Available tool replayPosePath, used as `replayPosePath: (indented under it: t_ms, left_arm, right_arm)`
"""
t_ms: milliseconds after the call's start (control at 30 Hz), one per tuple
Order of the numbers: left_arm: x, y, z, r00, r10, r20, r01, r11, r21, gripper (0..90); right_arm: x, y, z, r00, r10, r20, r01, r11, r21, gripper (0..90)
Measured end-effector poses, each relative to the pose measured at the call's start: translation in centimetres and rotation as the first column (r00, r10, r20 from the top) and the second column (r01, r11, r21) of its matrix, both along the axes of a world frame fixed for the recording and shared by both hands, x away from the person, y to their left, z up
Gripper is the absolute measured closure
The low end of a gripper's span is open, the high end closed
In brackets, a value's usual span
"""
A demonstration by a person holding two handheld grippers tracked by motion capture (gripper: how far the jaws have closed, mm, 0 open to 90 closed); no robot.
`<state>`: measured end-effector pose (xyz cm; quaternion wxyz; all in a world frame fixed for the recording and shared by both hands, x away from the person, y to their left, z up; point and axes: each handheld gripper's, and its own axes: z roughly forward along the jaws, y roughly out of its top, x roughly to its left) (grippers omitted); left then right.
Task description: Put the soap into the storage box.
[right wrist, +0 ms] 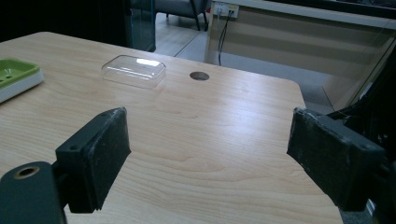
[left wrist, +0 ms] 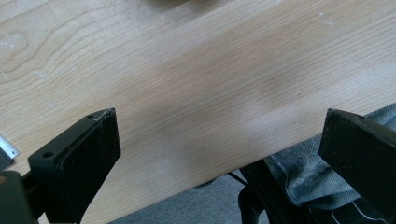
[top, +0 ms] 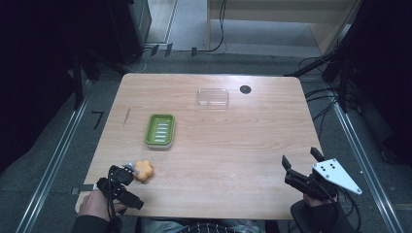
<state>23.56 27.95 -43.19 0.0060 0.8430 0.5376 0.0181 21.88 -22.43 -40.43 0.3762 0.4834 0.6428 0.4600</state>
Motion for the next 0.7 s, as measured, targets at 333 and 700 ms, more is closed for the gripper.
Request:
replayPosePath:
  t_ms: [333,700]
  left_arm:
    - [-0.1,-0.2,0.2,0.9993,-0.01,0.036,0.011,0.9999,-0.011,0.0]
    - [1.6,-0.4,-0.2,0.9999,-0.01,-0.003,0.009,0.9981,-0.061,0.0]
  right_arm:
    - [0.1,0.2,0.0,1.0,0.005,-0.003,-0.005,1.0,-0.005,13.3]
    - [0.1,0.1,0.0,0.9999,0.009,-0.005,-0.009,0.9999,-0.005,13.3]
